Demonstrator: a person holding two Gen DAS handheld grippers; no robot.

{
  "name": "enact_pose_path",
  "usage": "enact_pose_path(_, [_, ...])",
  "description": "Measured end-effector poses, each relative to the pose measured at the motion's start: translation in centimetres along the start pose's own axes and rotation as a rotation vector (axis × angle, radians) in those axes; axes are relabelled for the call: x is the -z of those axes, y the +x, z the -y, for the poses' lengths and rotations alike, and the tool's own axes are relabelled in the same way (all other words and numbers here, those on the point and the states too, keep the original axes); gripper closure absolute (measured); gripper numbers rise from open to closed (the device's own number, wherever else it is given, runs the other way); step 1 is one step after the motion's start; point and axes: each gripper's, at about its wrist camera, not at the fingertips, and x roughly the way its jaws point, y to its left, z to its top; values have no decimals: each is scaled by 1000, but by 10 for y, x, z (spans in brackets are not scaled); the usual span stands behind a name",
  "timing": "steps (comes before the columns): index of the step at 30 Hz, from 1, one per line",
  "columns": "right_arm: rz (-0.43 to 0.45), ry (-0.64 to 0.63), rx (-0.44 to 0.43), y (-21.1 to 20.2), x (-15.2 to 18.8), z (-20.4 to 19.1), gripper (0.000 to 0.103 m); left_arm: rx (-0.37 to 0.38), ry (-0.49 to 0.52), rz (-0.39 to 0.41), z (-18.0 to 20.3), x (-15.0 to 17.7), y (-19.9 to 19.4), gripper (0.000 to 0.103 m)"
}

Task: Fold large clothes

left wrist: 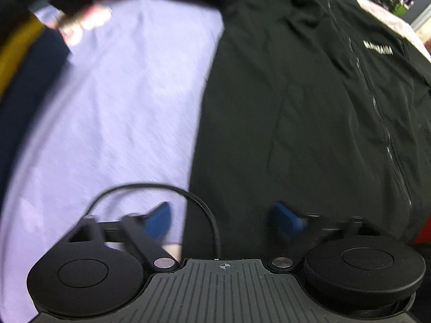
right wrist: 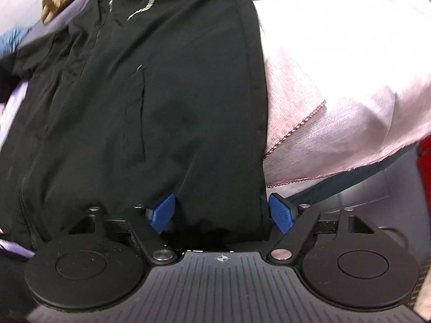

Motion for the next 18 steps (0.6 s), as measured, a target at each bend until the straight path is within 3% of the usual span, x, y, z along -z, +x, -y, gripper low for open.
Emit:
enact_pose_path(2, [-12,17,-17,2,-1,4,44,7,4,3,4,3,1,5])
enact_pose_path(3, [-20,20,-22,1,-1,5,51,8,13,10,6,4,0,14])
enact_pose_path(4, [-25,35,-30,-3,-1,8,69,14,19,13,9,5,-3,26])
enact_pose_path(5, [-20,66,-42,-8,-1,11,81,21,20,15,12,5,-6,33])
enact_pose_path(6, [-13,102,-65,-15,-1,15,87,30,17,18,14,5,-10,42])
enact_pose_path(10, [8,110,-145,-55,-7,14,92,73,43,74,17,5,-46,57])
enact_pose_path(13, [23,79,-185,-93,-16,13,93,95,21,102,10,8,-71,59])
enact_pose_path(16, [38,84,-200,-118,-22,17,93,32,49,64,6,10,-64,60])
enact_pose_path(18, [4,56,-156,-116,-22,20,93,3,30,29,4,14,-46,59])
